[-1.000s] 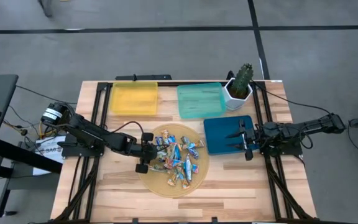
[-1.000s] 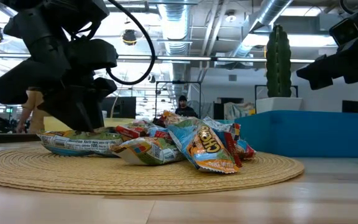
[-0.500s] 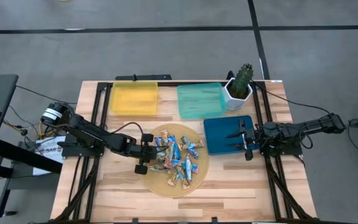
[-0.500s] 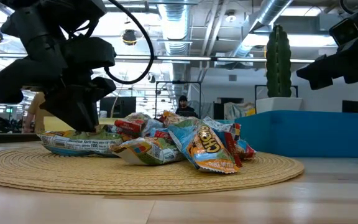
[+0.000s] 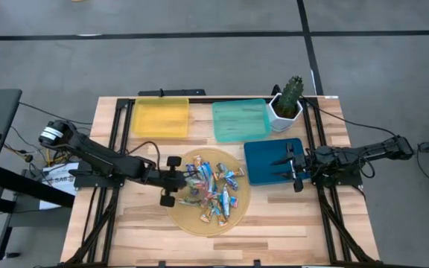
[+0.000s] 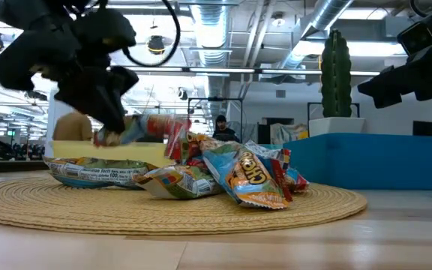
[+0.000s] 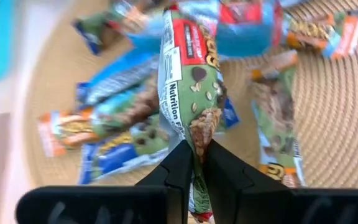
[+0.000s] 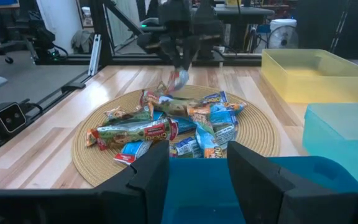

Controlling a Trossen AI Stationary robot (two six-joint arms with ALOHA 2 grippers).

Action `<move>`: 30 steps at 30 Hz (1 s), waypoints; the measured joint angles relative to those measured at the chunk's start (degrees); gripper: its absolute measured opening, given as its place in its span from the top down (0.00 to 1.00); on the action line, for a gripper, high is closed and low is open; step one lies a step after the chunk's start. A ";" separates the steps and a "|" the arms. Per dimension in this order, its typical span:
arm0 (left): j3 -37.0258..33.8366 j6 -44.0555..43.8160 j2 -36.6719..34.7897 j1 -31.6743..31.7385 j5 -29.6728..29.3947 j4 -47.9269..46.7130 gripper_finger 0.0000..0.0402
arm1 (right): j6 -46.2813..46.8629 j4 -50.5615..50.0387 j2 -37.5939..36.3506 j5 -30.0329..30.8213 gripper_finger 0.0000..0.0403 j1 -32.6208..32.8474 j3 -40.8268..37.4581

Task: Pick and place Granola Bars by type
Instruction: Put the red granola bar into the yellow bin

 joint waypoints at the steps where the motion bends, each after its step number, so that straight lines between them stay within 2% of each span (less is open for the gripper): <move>1: 0.00 0.23 -0.97 0.03 -1.15 -0.20 0.93 | -0.01 -0.01 0.01 0.00 0.62 0.00 0.00; 8: 0.02 2.64 -7.73 0.73 -10.71 -2.50 0.93 | -0.02 0.00 0.00 0.00 0.62 -0.01 -0.01; 16: 0.02 2.60 -13.99 4.12 -18.24 -3.19 0.93 | -0.01 0.00 0.01 0.00 0.62 0.01 0.01; 26: 0.02 2.58 -21.47 14.17 -26.60 -3.37 0.93 | -0.01 0.00 0.02 0.00 0.62 0.01 0.01; 30: 0.02 2.62 -23.73 18.65 -27.29 -3.36 0.93 | 0.00 0.00 0.00 0.00 0.62 0.00 0.01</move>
